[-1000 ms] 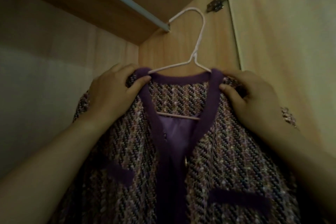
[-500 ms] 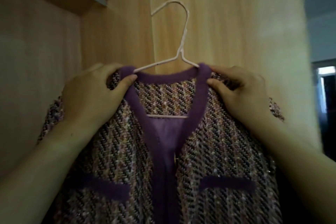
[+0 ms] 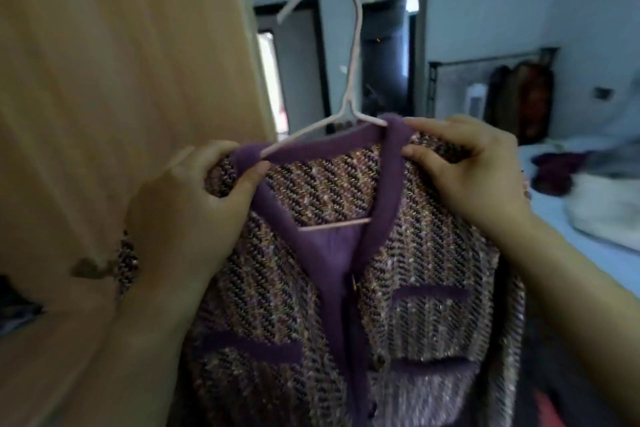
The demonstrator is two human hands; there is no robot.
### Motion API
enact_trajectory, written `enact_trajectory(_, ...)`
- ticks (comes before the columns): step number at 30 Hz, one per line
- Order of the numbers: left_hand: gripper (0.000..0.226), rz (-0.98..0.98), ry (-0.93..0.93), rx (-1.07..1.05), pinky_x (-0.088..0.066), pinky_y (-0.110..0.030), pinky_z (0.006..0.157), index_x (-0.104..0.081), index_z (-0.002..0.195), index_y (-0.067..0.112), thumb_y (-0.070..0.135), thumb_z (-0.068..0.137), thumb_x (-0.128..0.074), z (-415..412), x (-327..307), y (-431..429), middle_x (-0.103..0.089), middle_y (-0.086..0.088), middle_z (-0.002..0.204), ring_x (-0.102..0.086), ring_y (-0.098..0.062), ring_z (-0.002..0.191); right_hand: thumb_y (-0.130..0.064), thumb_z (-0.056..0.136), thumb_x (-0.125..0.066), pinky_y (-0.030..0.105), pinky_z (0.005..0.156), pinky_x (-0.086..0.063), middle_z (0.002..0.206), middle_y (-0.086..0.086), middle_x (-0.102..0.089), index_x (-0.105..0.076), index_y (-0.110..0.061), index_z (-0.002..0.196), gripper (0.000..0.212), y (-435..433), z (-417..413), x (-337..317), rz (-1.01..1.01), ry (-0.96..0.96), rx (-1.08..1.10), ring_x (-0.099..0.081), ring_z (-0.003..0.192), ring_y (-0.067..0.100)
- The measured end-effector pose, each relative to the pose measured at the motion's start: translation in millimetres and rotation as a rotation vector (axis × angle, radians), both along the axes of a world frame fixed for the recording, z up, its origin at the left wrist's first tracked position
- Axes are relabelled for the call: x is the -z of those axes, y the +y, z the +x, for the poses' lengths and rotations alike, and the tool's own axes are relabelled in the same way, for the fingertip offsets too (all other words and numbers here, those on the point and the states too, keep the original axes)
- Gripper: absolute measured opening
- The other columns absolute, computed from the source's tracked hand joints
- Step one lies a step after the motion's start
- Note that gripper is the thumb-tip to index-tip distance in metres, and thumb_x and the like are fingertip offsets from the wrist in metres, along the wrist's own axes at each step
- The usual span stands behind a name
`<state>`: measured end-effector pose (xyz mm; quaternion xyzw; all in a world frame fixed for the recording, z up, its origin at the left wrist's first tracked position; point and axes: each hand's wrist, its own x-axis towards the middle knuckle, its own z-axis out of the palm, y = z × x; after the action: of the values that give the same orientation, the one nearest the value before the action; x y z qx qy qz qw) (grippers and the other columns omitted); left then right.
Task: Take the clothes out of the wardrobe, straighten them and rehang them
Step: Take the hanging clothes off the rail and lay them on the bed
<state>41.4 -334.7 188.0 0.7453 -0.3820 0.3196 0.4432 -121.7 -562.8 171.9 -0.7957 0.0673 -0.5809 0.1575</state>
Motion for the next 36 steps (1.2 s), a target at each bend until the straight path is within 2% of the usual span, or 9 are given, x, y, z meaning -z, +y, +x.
enact_trajectory(2, 0.038, 0.071, 0.031, 0.086, -0.05, -0.036, 0.074, -0.065, 0.1, 0.032, 0.06, 0.077, -0.058, -34.6, 26.7, -31.4, -0.066, 0.012, 0.09, -0.061, -0.017, 0.086, -0.029, 0.079, -0.073, 0.009, 0.07, -0.037, 0.078, -0.015, -0.06, -0.066, -0.031, 0.109, 0.03, -18.0, -45.5, 27.5, 0.045, 0.039, 0.1, -0.054, 0.073, -0.003)
enact_trajectory(5, 0.034, 0.133, 0.086, 0.188, -0.049, -0.033, 0.069, -0.066, 0.098, 0.034, 0.06, 0.077, -0.06, -72.6, 59.7, -66.6, -0.064, 0.015, 0.086, -0.059, -0.013, 0.08, -0.028, 0.079, -0.073, 0.008, 0.072, -0.039, 0.08, -0.005, -0.062, -0.068, -0.028, 0.106, 0.027, -34.2, -106.0, 59.1, 0.067, 0.094, 0.232, -0.052, 0.073, 0.0)
enact_trajectory(9, 0.035, 0.229, 0.221, 0.385, -0.051, -0.035, 0.068, -0.066, 0.098, 0.033, 0.06, 0.077, -0.059, -113.1, 96.2, -125.0, -0.067, 0.011, 0.087, -0.062, -0.015, 0.082, -0.026, 0.078, -0.074, 0.003, 0.07, -0.035, 0.079, -0.007, -0.06, -0.071, -0.022, 0.103, 0.026, -53.9, -181.0, 80.7, 0.103, 0.191, 0.397, -0.05, 0.071, -0.001)
enact_trajectory(13, 0.03, 0.284, 0.293, 0.481, -0.045, -0.029, 0.064, -0.064, 0.095, 0.032, 0.057, 0.079, -0.058, -130.2, 118.1, -173.8, -0.066, 0.012, 0.086, -0.06, -0.013, 0.08, -0.03, 0.077, -0.074, 0.01, 0.066, -0.04, 0.078, -0.004, -0.061, -0.071, -0.023, 0.104, 0.027, -86.9, -212.8, 84.5, 0.106, 0.255, 0.476, -0.053, 0.068, 0.006)
enact_trajectory(16, 0.032, 0.33, 0.344, 0.507, -0.048, -0.032, 0.066, -0.062, 0.097, 0.033, 0.06, 0.08, -0.054, -125.9, 138.2, -210.9, -0.066, 0.012, 0.087, -0.06, -0.015, 0.081, -0.032, 0.078, -0.073, 0.019, 0.067, -0.045, 0.082, -0.003, -0.063, -0.071, -0.024, 0.104, 0.028, -125.4, -209.6, 98.5, 0.134, 0.296, 0.483, -0.056, 0.07, 0.008)
enact_trajectory(21, 0.038, 0.43, 0.409, 0.461, -0.052, -0.04, 0.074, -0.06, 0.1, 0.032, 0.063, 0.081, -0.05, -97.1, 188.3, -290.8, -0.068, 0.006, 0.093, -0.062, -0.022, 0.087, -0.031, 0.081, -0.068, 0.021, 0.068, -0.044, 0.085, -0.004, -0.063, -0.07, -0.024, 0.108, 0.028, -205.6, -176.2, 155.5, 0.234, 0.384, 0.475, -0.058, 0.074, 0.009)
enact_trajectory(25, 0.034, 0.603, 0.489, 0.458, -0.049, -0.035, 0.073, -0.058, 0.104, 0.031, 0.058, 0.084, -0.051, -65.4, 236.2, -359.2, -0.066, 0.004, 0.1, -0.061, -0.02, 0.088, -0.029, 0.082, -0.067, 0.031, 0.065, -0.045, 0.084, -0.006, -0.061, -0.069, -0.028, 0.109, 0.027, -267.6, -146.5, 218.5, 0.387, 0.496, 0.47, -0.06, 0.074, 0.015)
enact_trajectory(30, 0.029, 0.741, 0.484, 0.486, -0.048, -0.037, 0.075, -0.055, 0.109, 0.028, 0.05, 0.09, -0.051, -45.5, 285.7, -426.2, -0.059, 0.001, 0.108, -0.058, -0.023, 0.094, -0.016, 0.08, -0.072, 0.023, 0.059, -0.037, 0.083, -0.01, -0.055, -0.068, -0.031, 0.11, 0.034, -323.7, -126.1, 271.4, 0.502, 0.609, 0.486, -0.057, 0.075, 0.015)
enact_trajectory(36, 0.034, 0.88, 0.425, 0.38, -0.048, -0.049, 0.08, -0.051, 0.117, 0.025, 0.048, 0.094, -0.044, -27.1, 336.8, -505.5, -0.056, -0.007, 0.108, -0.056, -0.032, 0.097, -0.025, 0.081, -0.071, 0.032, 0.061, -0.048, 0.087, -0.004, -0.061, -0.068, -0.032, 0.111, 0.031, -405.6, -106.9, 308.9, 0.556, 0.708, 0.453, -0.059, 0.076, 0.017)
